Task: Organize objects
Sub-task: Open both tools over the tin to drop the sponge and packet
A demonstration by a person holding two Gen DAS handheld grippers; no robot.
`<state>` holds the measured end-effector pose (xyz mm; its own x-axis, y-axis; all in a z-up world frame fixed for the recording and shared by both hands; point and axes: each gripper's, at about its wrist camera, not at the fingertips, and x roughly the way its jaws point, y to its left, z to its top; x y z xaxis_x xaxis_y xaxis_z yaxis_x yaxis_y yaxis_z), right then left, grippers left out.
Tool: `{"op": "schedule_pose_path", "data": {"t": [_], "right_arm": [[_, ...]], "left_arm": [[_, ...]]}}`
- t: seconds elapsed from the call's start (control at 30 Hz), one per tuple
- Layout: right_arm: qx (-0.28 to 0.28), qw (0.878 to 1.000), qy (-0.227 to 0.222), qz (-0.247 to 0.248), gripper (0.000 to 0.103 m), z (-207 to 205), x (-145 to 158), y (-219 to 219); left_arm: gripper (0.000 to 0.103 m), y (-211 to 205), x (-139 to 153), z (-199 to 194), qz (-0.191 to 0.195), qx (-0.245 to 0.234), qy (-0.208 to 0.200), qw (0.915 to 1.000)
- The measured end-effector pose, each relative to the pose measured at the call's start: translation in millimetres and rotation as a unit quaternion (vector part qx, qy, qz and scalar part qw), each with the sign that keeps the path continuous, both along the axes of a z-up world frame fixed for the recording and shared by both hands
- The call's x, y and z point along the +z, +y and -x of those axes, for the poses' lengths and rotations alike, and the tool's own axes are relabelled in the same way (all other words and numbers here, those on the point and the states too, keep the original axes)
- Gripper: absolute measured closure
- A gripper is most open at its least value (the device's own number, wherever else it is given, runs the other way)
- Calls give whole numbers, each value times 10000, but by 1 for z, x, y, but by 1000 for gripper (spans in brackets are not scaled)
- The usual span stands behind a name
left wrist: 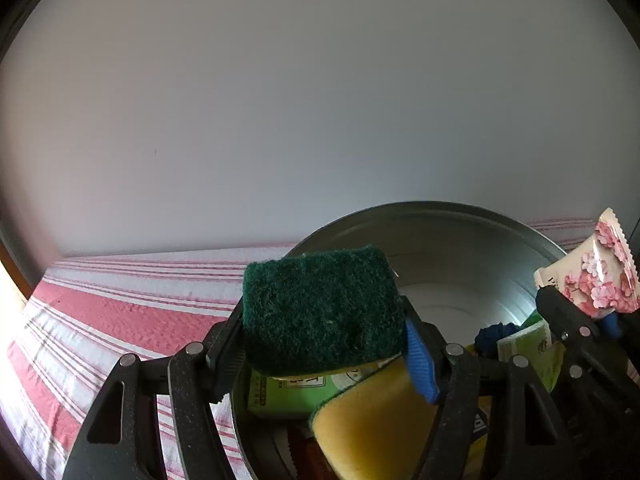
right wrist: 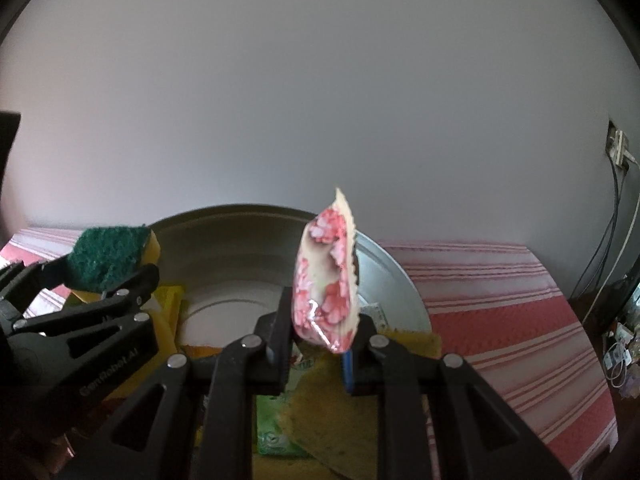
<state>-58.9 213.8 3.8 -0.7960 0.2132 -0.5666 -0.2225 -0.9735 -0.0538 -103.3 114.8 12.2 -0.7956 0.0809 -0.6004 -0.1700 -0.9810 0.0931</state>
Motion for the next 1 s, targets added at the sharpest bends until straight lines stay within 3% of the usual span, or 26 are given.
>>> {"op": "schedule_pose_path", "data": {"t": [0.2,0.27,0.33,0.37,0.43,0.53,0.73,0.9,1.0], "right_arm": [[115,9999,-56,44,83,3,-4,2],[156,9998,-10,119,81,2,-5,5],[237,9994,68,244,52,1,-6,13],[184,9995,155,212,48,-2,-4,14],[67,9993,352,106,27,-7,1,19],[84,9974,636,319,12,-16,8,29],[126,9932,1022,543,7,-34,17,38],[43,9908,1139,724,3,-42,16,41],[-34,9897,1182,806,2,-49,17,33]], "left_arm": [[31,-4,-1,3,-37,-5,-45,10000],[25,-5,-1,2,-53,-74,-47,9999],[20,-13,2,2,-195,3,0,9998],[16,-19,5,2,-308,52,-3,9995],[11,-28,8,2,-484,78,-13,9988],[5,-49,17,-5,-749,101,53,9971],[4,-62,31,-17,-647,194,415,9969],[4,-82,31,-18,-590,239,441,9970],[4,-75,34,-38,-381,322,606,9969]]}}
